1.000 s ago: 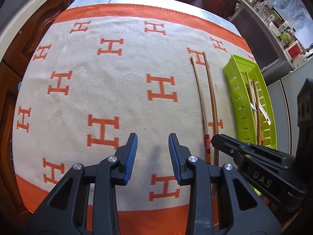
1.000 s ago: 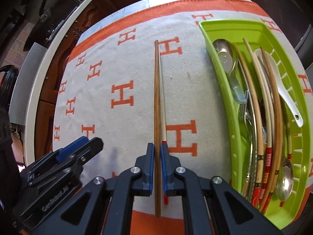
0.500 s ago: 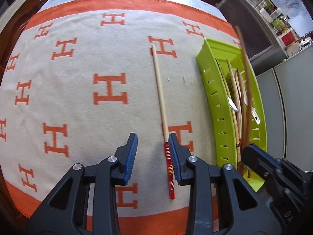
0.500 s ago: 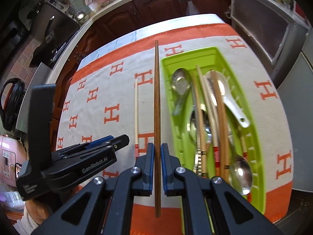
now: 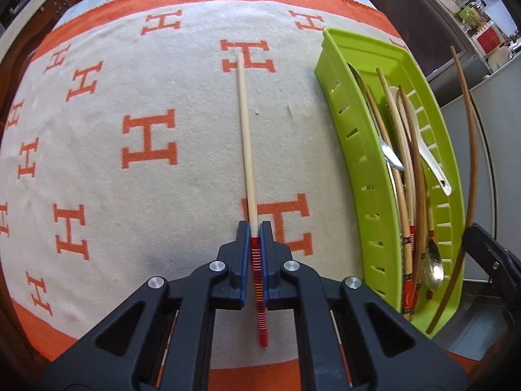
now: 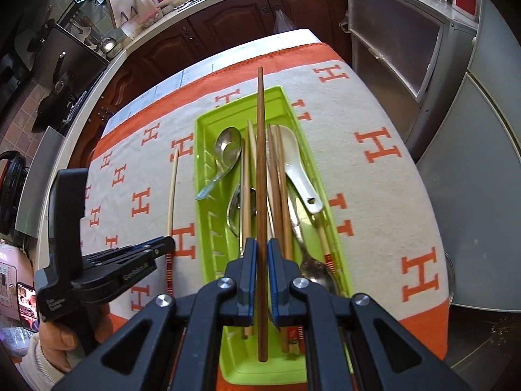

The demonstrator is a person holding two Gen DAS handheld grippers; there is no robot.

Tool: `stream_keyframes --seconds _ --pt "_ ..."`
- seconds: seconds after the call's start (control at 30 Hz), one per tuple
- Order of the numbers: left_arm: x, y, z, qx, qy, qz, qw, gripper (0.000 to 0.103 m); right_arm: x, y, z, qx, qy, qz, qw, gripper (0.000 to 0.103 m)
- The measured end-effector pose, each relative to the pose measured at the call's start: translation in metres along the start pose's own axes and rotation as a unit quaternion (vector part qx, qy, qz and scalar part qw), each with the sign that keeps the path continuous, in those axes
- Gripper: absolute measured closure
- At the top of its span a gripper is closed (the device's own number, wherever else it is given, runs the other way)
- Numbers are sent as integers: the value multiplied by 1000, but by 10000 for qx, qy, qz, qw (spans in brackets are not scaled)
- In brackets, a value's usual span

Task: Organize utensils
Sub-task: 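Lower both chopsticks into the green tray and open both tools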

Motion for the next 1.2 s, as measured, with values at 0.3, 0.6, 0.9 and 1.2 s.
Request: stream_keyframes --seconds 0.3,0.6,0.9,1.2 --pt "-16 0 32 -622 -71 188 9979 100 3 0 -10 -315 -16 335 9989 96" --pt "-17 -26 82 -1080 -364 75 9935 100 3 -2 -16 -236 74 286 9993 95" --pt "-10 -78 94 -1450 -265 -108 9890 100 -1 -17 -5 -118 -29 -27 9999 95" --pt "-2 -101 70 -1479 2 -140 9889 99 -5 -29 1 -107 -69 -231 9997 95"
Point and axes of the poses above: each gripper's, at about its wrist camera, not at the fingertips, and z roughly against the way its jaws point, y to its left, x to its top, the point moved 5 cm from there along -z, roughly the way its jaws point, and after that the axes turned 5 degrees about -x, right-handed, at the moved point
